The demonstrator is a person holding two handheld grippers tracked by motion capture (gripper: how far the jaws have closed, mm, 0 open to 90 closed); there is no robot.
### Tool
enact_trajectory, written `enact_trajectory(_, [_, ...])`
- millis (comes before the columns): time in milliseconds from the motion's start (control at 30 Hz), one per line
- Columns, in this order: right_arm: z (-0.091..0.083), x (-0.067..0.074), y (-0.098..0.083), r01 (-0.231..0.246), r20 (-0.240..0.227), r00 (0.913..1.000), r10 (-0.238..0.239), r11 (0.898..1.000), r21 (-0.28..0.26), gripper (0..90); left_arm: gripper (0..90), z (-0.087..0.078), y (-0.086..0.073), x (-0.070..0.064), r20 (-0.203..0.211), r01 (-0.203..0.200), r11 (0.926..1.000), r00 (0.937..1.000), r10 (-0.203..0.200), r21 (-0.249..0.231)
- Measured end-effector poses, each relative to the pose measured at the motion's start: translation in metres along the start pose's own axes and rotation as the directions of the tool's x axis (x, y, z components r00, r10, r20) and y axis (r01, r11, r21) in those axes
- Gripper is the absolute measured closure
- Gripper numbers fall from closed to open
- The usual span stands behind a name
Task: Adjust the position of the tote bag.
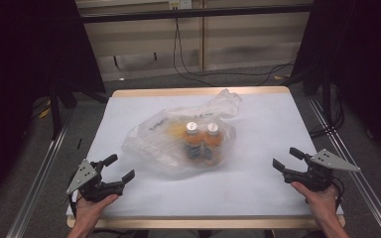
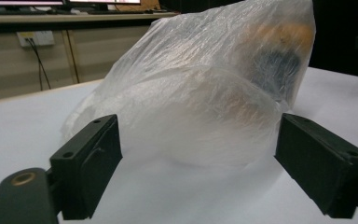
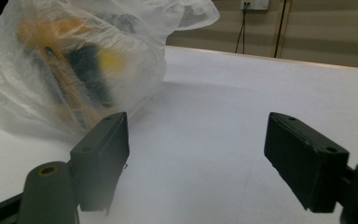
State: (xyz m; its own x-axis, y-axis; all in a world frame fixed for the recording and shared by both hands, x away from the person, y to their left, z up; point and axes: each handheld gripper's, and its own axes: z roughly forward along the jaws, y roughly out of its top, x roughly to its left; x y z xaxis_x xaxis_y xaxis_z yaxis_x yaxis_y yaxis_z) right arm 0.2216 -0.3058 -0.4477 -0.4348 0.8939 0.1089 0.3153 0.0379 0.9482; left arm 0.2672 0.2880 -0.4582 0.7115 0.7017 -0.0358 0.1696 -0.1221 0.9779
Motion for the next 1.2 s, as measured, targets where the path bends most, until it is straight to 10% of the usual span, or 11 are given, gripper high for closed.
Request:
enact_trajectory(400, [0.011, 0.003, 0.002, -0.022, -0.067, 0.9974, 0.027, 0.996, 0.084, 33.7, 17.0, 0.007, -0.003, 0.0, 0.011, 0.026, 0.9955, 0.9996, -0.027, 0.091])
enact_trajectory(1200, [0.047, 0.022, 0.034, 0.061, -0.285, 0.9583, -0.014, 0.986, 0.156, 51.0, 21.4, 0.022, 0.004, -0.011, 0.076, 0.03, 0.9905, 0.9963, -0.04, 0.134])
